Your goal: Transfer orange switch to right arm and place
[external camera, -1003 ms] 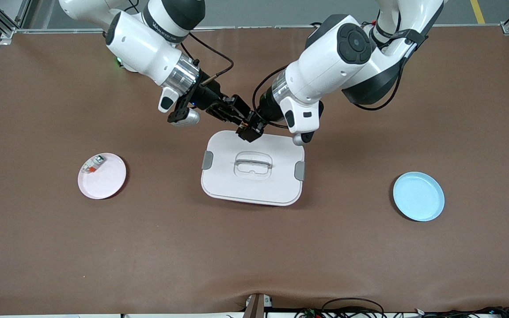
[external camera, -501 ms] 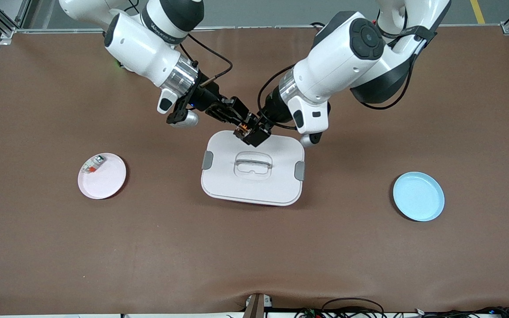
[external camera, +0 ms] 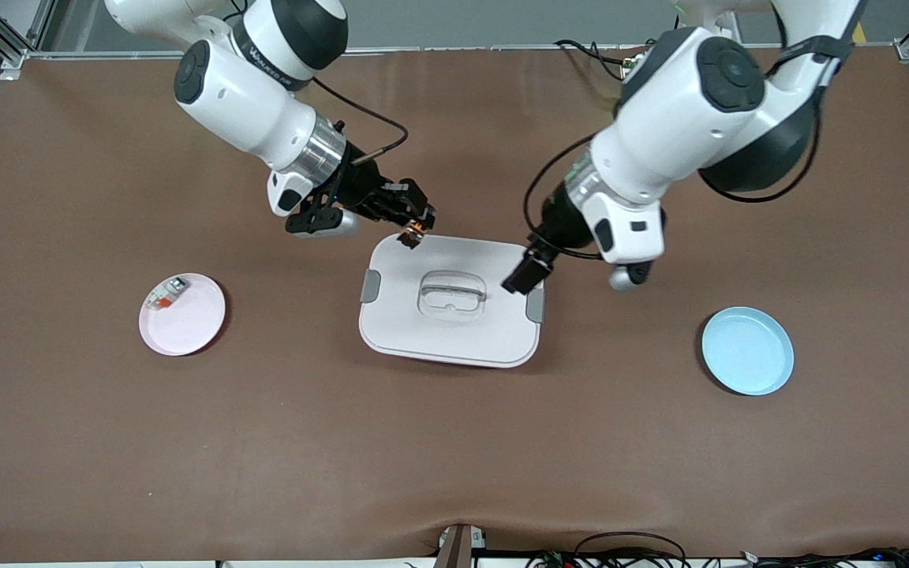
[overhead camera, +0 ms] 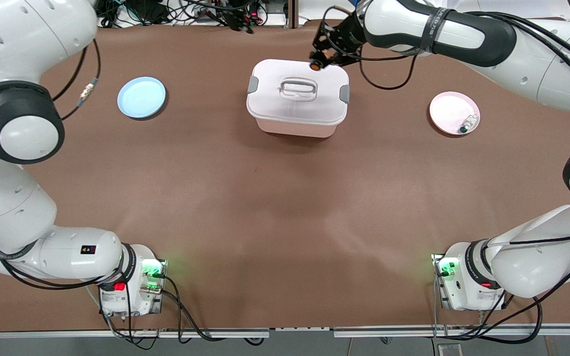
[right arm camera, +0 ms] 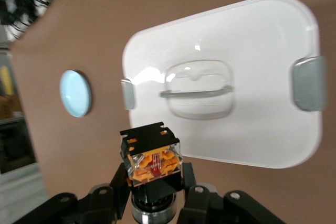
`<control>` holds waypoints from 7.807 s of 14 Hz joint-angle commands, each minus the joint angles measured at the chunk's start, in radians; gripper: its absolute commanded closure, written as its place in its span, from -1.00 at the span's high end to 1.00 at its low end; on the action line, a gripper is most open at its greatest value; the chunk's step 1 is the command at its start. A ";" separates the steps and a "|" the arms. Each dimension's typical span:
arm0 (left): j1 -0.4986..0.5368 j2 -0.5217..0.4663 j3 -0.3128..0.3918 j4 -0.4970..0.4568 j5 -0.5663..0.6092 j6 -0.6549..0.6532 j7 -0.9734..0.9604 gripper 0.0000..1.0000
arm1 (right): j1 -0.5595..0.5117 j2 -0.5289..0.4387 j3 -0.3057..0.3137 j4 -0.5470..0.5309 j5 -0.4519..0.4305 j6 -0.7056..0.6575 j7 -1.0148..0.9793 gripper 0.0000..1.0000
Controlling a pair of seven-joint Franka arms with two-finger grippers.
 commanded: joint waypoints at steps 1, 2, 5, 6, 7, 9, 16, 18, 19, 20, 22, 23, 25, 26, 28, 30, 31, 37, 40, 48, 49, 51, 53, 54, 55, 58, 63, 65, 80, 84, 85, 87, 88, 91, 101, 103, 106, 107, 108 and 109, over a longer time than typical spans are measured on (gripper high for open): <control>0.061 -0.022 -0.003 -0.003 0.055 -0.087 0.139 1.00 | -0.052 -0.029 0.007 0.008 -0.135 -0.156 -0.105 -1.00; 0.087 -0.022 -0.001 -0.003 0.066 -0.112 0.208 1.00 | -0.083 -0.038 0.007 0.008 -0.201 -0.219 -0.155 -1.00; 0.173 -0.051 -0.001 -0.003 0.083 -0.165 0.412 1.00 | -0.152 -0.072 0.008 0.009 -0.419 -0.396 -0.348 -1.00; 0.197 -0.056 -0.001 -0.003 0.084 -0.184 0.475 1.00 | -0.172 -0.084 0.008 0.006 -0.462 -0.425 -0.396 -1.00; 0.219 -0.062 -0.001 -0.004 0.093 -0.211 0.527 1.00 | -0.192 -0.090 0.008 0.005 -0.496 -0.459 -0.451 -1.00; 0.242 -0.067 -0.001 -0.004 0.187 -0.248 0.638 1.00 | -0.245 -0.104 0.008 -0.009 -0.551 -0.482 -0.611 -1.00; 0.346 -0.139 -0.001 -0.004 0.224 -0.351 0.840 1.00 | -0.407 -0.167 0.008 -0.102 -0.784 -0.433 -1.064 -1.00; 0.377 -0.166 0.003 -0.004 0.212 -0.365 0.963 1.00 | -0.460 -0.210 0.008 -0.203 -0.793 -0.313 -1.136 -1.00; 0.363 -0.202 0.049 -0.010 0.209 -0.366 1.035 1.00 | -0.491 -0.216 0.008 -0.251 -0.793 -0.237 -1.188 -1.00; 0.305 -0.222 0.124 -0.016 0.199 -0.383 1.095 1.00 | -0.525 -0.215 0.008 -0.294 -0.793 -0.155 -1.240 -1.00; 0.206 -0.274 0.291 -0.016 0.132 -0.457 1.239 1.00 | -0.581 -0.204 0.007 -0.339 -0.799 -0.026 -1.350 -1.00; 0.179 -0.294 0.348 -0.018 0.101 -0.477 1.300 1.00 | -0.614 -0.189 0.007 -0.351 -0.818 0.030 -1.402 -1.00; 0.092 -0.326 0.478 -0.019 0.072 -0.541 1.399 1.00 | -0.652 -0.149 0.007 -0.369 -0.918 0.128 -1.424 -1.00; 0.057 -0.337 0.528 -0.021 0.063 -0.566 1.432 1.00 | -0.673 -0.123 0.008 -0.374 -0.947 0.174 -1.424 -1.00; 0.003 -0.375 0.600 -0.059 0.046 -0.581 1.470 1.00 | -0.701 -0.068 0.008 -0.379 -0.958 0.240 -1.428 -1.00; -0.049 -0.420 0.663 -0.119 0.020 -0.580 1.490 1.00 | -0.706 -0.038 0.007 -0.412 -0.973 0.317 -1.426 -1.00; -0.051 -0.432 0.663 -0.131 0.020 -0.578 1.490 1.00 | -0.709 -0.022 0.007 -0.435 -0.974 0.355 -1.425 -1.00; -0.046 -0.435 0.631 -0.130 0.021 -0.577 1.483 1.00 | -0.715 0.104 0.004 -0.488 -0.977 0.493 -1.415 -1.00; -0.045 -0.437 0.628 -0.131 0.021 -0.577 1.483 1.00 | -0.720 0.149 -0.004 -0.480 -1.019 0.513 -1.415 -1.00; -0.049 -0.434 0.626 -0.133 0.021 -0.571 1.483 1.00 | -0.732 0.227 -0.004 -0.448 -1.084 0.564 -1.411 -1.00; -0.051 -0.432 0.626 -0.131 0.023 -0.571 1.483 1.00 | -0.729 0.236 -0.004 -0.446 -1.082 0.567 -1.411 -1.00; -0.051 -0.432 0.626 -0.133 0.023 -0.571 1.483 1.00 | -0.726 0.245 -0.004 -0.439 -1.082 0.567 -1.409 -1.00; -0.051 -0.429 0.626 -0.134 0.023 -0.571 1.483 1.00 | -0.726 0.255 -0.004 -0.431 -1.082 0.567 -1.395 -1.00; -0.051 -0.429 0.626 -0.133 0.023 -0.571 1.483 1.00 | -0.724 0.256 -0.004 -0.431 -1.082 0.567 -1.394 -1.00; -0.051 -0.426 0.626 -0.133 0.023 -0.571 1.483 1.00 | -0.724 0.264 -0.004 -0.429 -1.082 0.567 -1.394 -1.00; -0.053 -0.423 0.626 -0.133 0.023 -0.569 1.483 1.00 | -0.727 0.276 -0.004 -0.426 -1.082 0.573 -1.392 -1.00; -0.051 -0.426 0.626 -0.130 0.023 -0.570 1.483 1.00 | -0.730 0.276 -0.004 -0.426 -1.082 0.572 -1.391 -1.00; -0.046 -0.430 0.628 -0.130 0.023 -0.571 1.488 1.00 | -0.727 0.278 -0.004 -0.422 -1.082 0.572 -1.391 -0.38; -0.045 -0.430 0.628 -0.127 0.026 -0.571 1.488 1.00 | -0.729 0.192 0.001 -0.416 -1.076 0.469 -1.184 1.00; -0.046 -0.431 0.628 -0.124 0.024 -0.571 1.488 1.00 | -0.721 0.143 0.015 -0.416 -1.066 0.366 -0.890 1.00; -0.045 -0.430 0.628 -0.124 0.024 -0.572 1.488 1.00 | -0.721 0.138 0.016 -0.416 -1.064 0.366 -0.836 1.00; -0.046 -0.432 0.628 -0.124 0.024 -0.580 1.488 1.00 | -0.718 0.126 0.016 -0.416 -1.003 0.366 -0.730 1.00; -0.045 -0.434 0.628 -0.124 0.023 -0.580 1.488 1.00 | -0.709 0.121 0.016 -0.413 -0.939 0.366 -0.661 1.00; -0.046 -0.435 0.628 -0.125 0.024 -0.586 1.480 1.00 | -0.695 0.109 0.018 -0.403 -0.811 0.365 -0.410 1.00; -0.042 -0.451 0.631 -0.124 0.026 -0.604 1.483 1.00 | -0.620 0.095 0.019 0.051 -0.687 -0.273 -0.366 1.00; -0.040 -0.447 0.631 -0.127 0.024 -0.604 1.487 1.00 | -0.618 0.065 0.019 0.122 -0.650 -0.344 -0.368 1.00; -0.039 -0.443 0.631 -0.127 0.023 -0.575 1.490 1.00 | -0.617 0.045 0.021 0.254 -0.628 -0.497 -0.372 1.00; -0.040 -0.443 0.631 -0.127 0.021 -0.569 1.490 1.00 | -0.617 0.034 0.021 0.274 -0.628 -0.522 -0.372 1.00; -0.040 -0.443 0.631 -0.130 0.021 -0.567 1.490 1.00 | -0.617 0.016 0.021 0.276 -0.627 -0.528 -0.372 1.00; -0.040 -0.443 0.631 -0.128 0.023 -0.567 1.490 1.00 | -0.618 -0.007 0.021 0.275 -0.627 -0.530 -0.374 1.00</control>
